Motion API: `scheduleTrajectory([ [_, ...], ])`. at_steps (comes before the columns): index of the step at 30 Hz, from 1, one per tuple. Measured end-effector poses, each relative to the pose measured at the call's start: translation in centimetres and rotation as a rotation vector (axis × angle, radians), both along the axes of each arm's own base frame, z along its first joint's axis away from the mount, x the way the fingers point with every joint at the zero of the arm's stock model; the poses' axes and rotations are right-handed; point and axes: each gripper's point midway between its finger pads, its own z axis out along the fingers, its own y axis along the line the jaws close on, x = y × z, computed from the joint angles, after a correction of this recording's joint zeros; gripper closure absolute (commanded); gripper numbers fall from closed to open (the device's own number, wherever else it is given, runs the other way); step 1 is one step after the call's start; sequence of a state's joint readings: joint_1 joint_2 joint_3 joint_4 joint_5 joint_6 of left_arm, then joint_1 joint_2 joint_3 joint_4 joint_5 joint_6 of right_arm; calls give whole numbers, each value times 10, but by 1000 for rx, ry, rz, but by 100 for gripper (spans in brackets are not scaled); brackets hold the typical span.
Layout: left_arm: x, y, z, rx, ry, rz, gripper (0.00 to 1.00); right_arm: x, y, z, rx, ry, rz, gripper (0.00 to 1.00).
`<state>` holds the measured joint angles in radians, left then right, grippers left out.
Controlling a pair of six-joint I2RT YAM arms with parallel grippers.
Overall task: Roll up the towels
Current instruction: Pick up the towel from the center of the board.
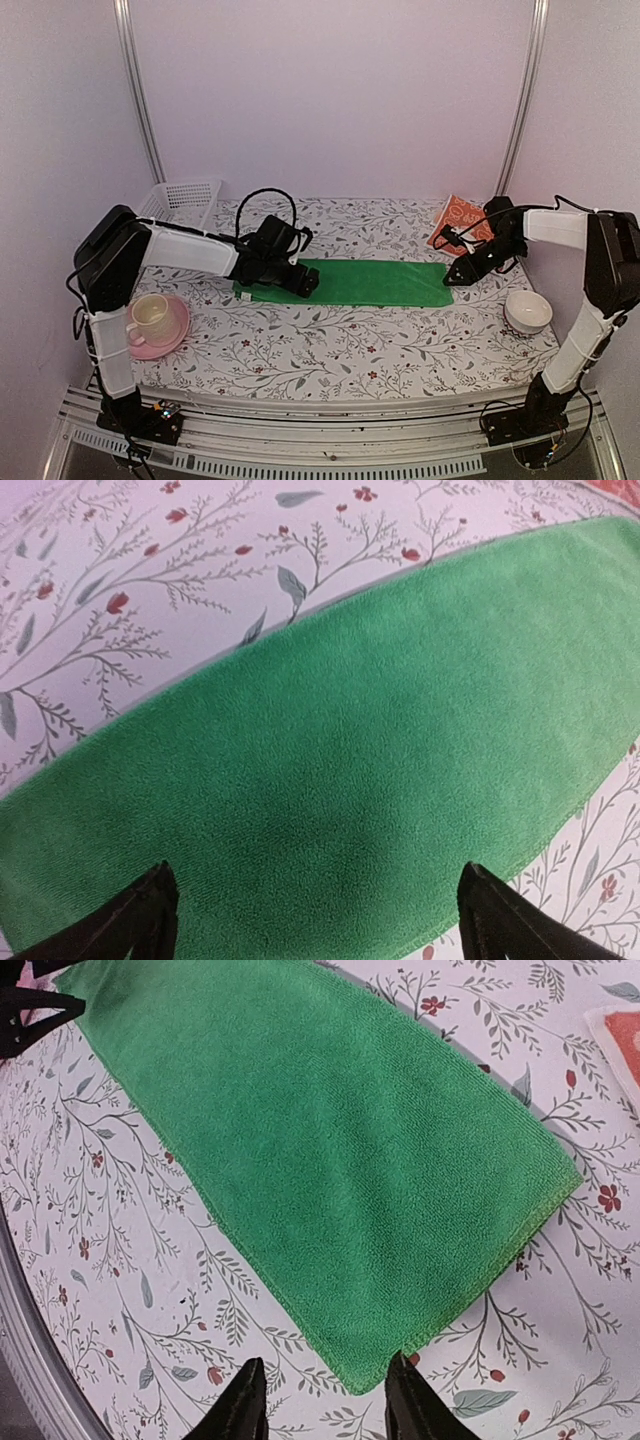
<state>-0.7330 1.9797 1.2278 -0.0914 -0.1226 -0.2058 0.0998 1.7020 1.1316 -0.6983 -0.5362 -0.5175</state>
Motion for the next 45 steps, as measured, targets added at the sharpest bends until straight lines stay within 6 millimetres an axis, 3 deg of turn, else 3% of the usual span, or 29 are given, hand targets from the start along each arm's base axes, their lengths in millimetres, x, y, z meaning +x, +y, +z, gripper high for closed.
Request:
scheduleTrajectory([
  [7, 9, -3, 30, -57, -90, 14, 3, -7, 1, -35, 8, 119, -19, 66],
  [12, 5, 0, 21, -76, -97, 21, 3, -20, -2, -56, -12, 190, -27, 69],
  [17, 5, 0, 20, -93, -104, 28, 3, -23, -5, -62, -30, 205, -43, 68],
  [22, 7, -1, 23, -115, -126, 32, 3, -23, -7, -57, -41, 198, -66, 48],
  [27, 2, 6, 22, -120, -136, 44, 3, -11, -11, -41, -56, 146, -119, 40],
  [32, -8, 14, 20, -111, -145, 56, 3, 16, -17, -33, -78, 95, -190, 39],
  [36, -16, 20, 29, -114, -170, 70, 3, 31, -22, -46, -104, 106, -246, 40],
  [40, -17, 22, 42, -133, -204, 88, 3, 33, -25, -60, -119, 140, -290, 42],
  [45, -20, 21, 43, -125, -220, 98, 3, 42, -22, -62, -95, 145, -314, 47],
])
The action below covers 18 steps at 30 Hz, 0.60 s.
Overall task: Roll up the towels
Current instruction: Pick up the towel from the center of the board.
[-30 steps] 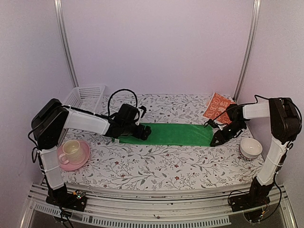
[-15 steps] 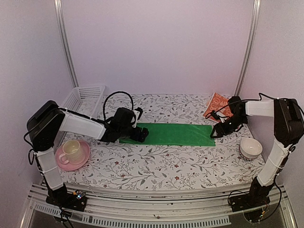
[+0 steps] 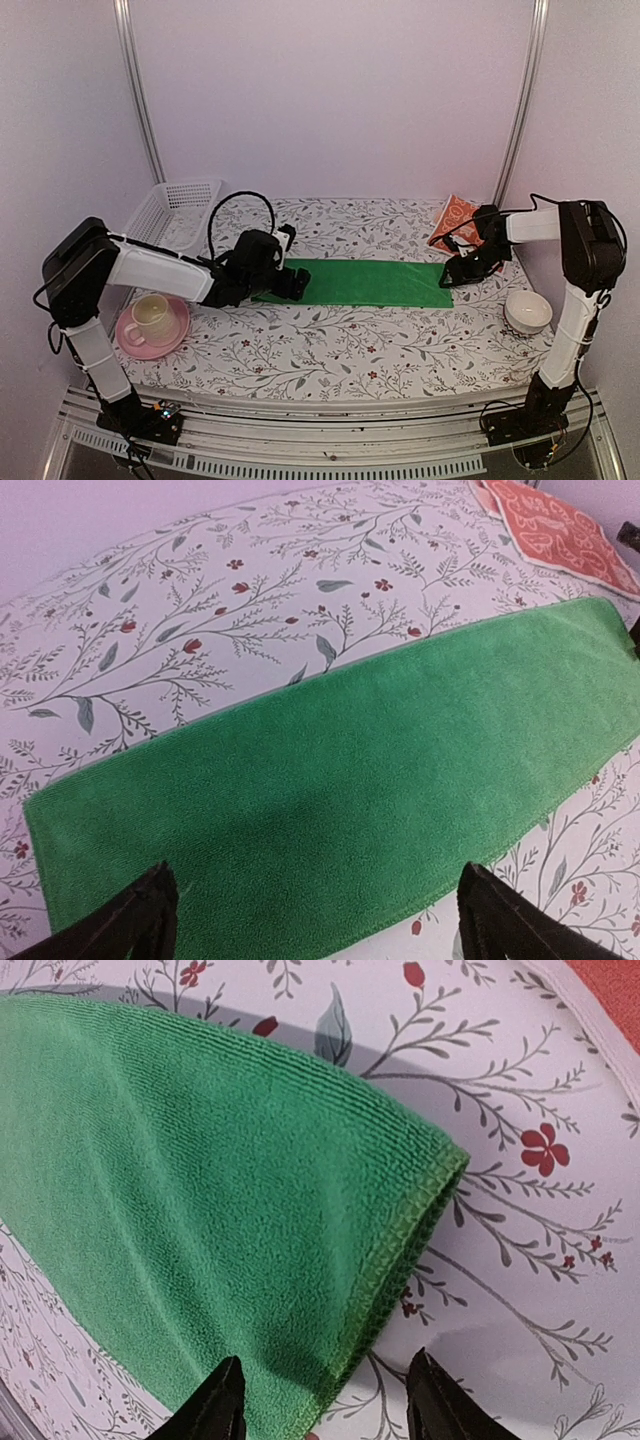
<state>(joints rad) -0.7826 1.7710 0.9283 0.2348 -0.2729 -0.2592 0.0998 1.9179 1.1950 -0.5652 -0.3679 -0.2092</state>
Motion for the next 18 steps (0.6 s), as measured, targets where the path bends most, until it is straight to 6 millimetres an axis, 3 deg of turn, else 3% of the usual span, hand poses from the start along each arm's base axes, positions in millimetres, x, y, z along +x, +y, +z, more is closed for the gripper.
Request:
scheduleTrajectory([
  [10, -6, -6, 1, 21, -21, 7, 3, 6, 10, 0, 72, 2, -13, 54],
  [15, -7, -5, 2, 32, -32, 20, 3, 8, 13, -3, 94, 4, -17, 69],
  [18, -8, -6, 3, 37, -37, 23, 3, 11, 14, -5, 101, 7, -26, 83],
])
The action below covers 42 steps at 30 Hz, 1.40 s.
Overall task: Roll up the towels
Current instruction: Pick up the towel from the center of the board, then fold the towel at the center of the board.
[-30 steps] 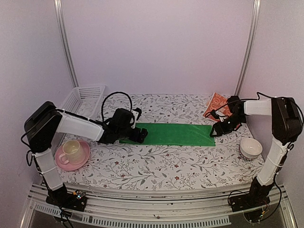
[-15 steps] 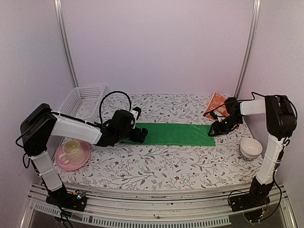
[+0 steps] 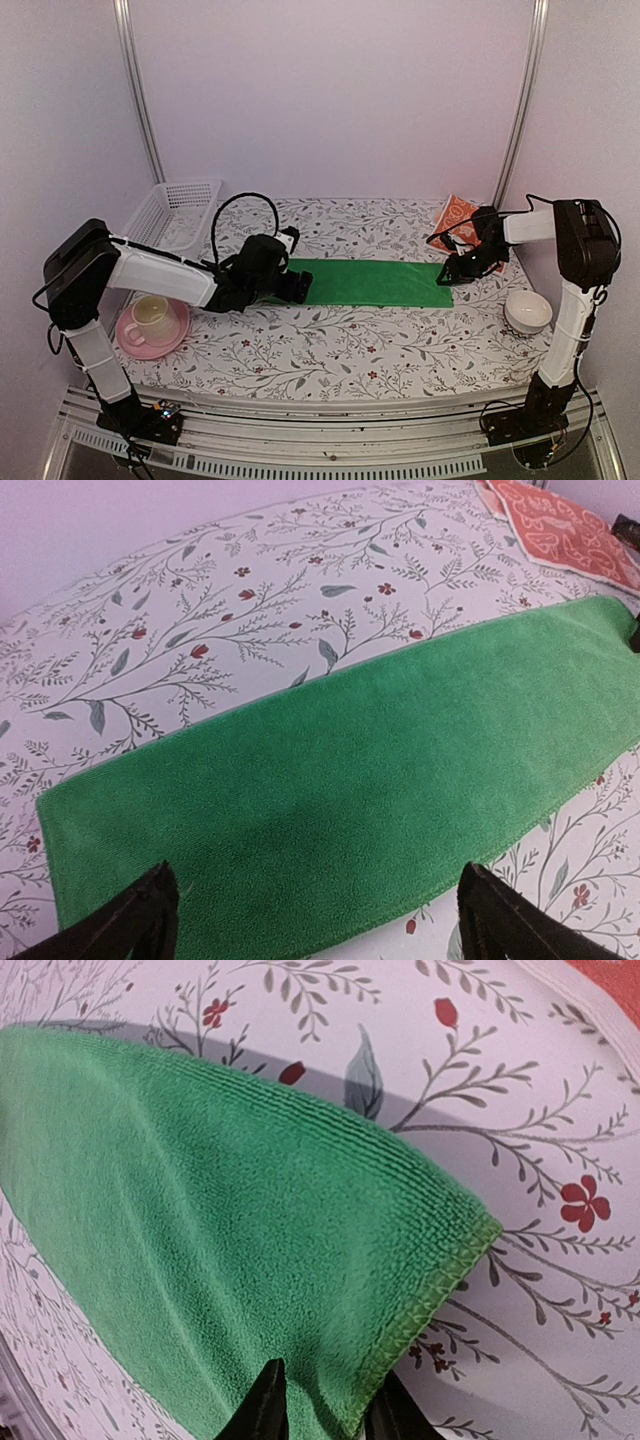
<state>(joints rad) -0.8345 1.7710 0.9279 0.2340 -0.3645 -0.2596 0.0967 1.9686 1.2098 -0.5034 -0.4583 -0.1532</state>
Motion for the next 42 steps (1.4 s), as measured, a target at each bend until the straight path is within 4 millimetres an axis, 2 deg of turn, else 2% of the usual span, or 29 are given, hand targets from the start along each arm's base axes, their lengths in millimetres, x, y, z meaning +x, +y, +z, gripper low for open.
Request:
scheduleTrajectory([
  [2, -1, -1, 1, 3, -4, 2, 3, 1, 0, -1, 0, 0, -2, 95],
  [3, -1, -1, 1, 5, -6, 2, 3, 1, 0, -3, -1, 3, -7, 97],
  [9, -3, -3, 1, 12, -13, 5, 3, 2, -4, -4, 2, 10, -26, 98],
  [13, -4, -3, 1, 17, -17, 8, 3, -2, -17, -2, 7, 38, -53, 98],
  [18, -4, -2, 1, 26, -18, 11, 3, -3, -72, 9, 1, 77, -160, 98],
  [23, -5, -2, 0, 28, -17, 11, 3, 20, -138, 40, -21, 8, -258, 98],
  [26, -5, -2, 0, 27, -16, 11, 3, 27, -149, 54, -12, -22, -256, 98],
  [28, -5, -2, 0, 27, -15, 10, 3, 28, -139, 62, 16, -26, -219, 98],
  [31, -5, -2, 0, 25, -14, 11, 3, 25, -108, 68, 61, -21, -134, 98],
  [36, -5, 1, -1, 36, -15, 22, 3, 15, -36, 84, 148, -6, 36, 98],
  [42, -3, 10, -1, 73, -23, 56, 3, 13, 38, 122, 237, -57, 210, 98],
])
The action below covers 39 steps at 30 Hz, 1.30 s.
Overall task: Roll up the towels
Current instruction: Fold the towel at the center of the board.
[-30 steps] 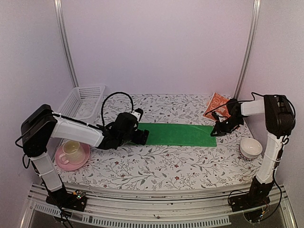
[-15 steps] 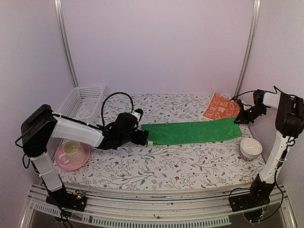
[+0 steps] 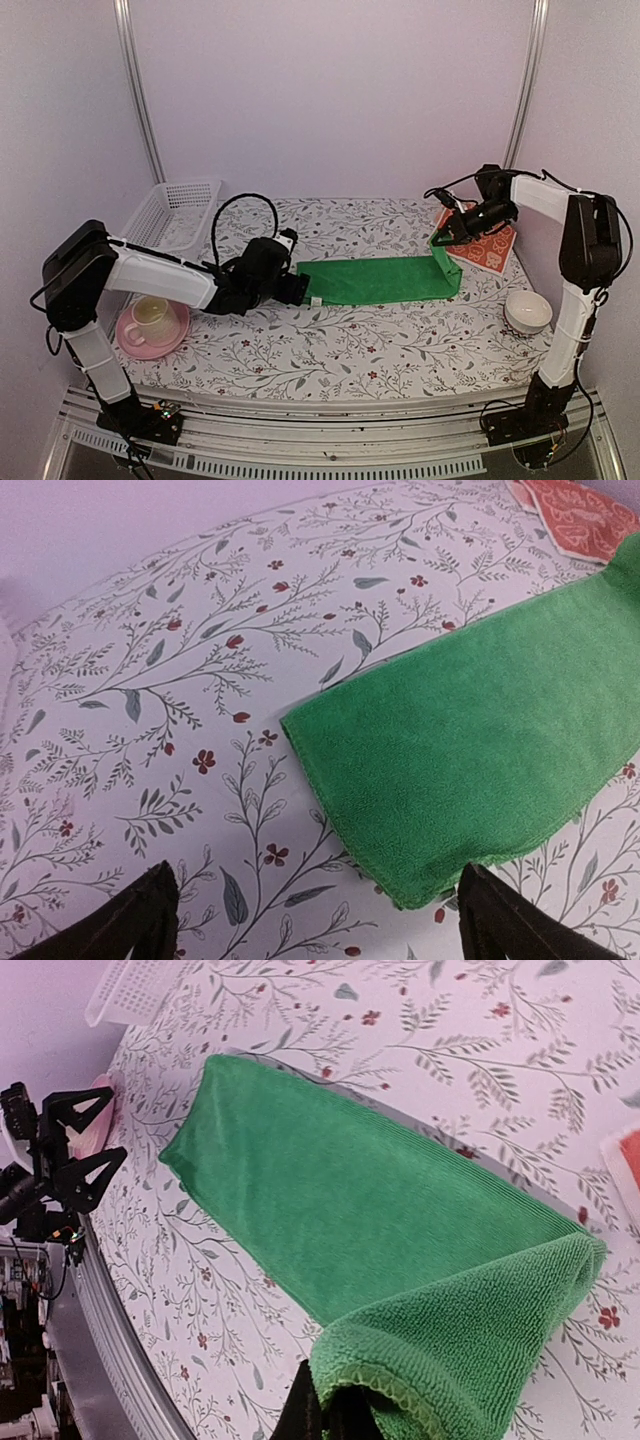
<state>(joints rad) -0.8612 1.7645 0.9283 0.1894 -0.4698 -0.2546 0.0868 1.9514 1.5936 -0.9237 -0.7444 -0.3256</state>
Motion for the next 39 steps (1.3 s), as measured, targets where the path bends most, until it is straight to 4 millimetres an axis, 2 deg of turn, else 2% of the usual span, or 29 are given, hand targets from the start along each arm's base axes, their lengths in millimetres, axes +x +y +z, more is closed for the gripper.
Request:
scheduleTrajectory([
  [4, 1, 8, 13, -10, -24, 23, 3, -2, 43, 16, 37, -24, 95, 98],
  [10, -2, 24, 29, -26, -53, 52, 3, -1, 102, 13, 72, -2, 208, 98],
  [21, -7, 44, 25, -7, -49, 80, 3, -10, 188, 19, 146, 10, 342, 98],
  [25, -7, 47, 27, -8, -52, 87, 3, -15, 208, 10, 161, 38, 363, 98],
  [29, -7, 48, 24, -3, -48, 89, 3, -19, 223, -9, 166, 79, 374, 98],
  [34, -8, 49, 23, 1, -44, 89, 3, -20, 229, -32, 158, 121, 372, 98],
  [39, -8, 49, 23, 1, -43, 90, 3, -16, 234, -38, 175, 124, 366, 98],
])
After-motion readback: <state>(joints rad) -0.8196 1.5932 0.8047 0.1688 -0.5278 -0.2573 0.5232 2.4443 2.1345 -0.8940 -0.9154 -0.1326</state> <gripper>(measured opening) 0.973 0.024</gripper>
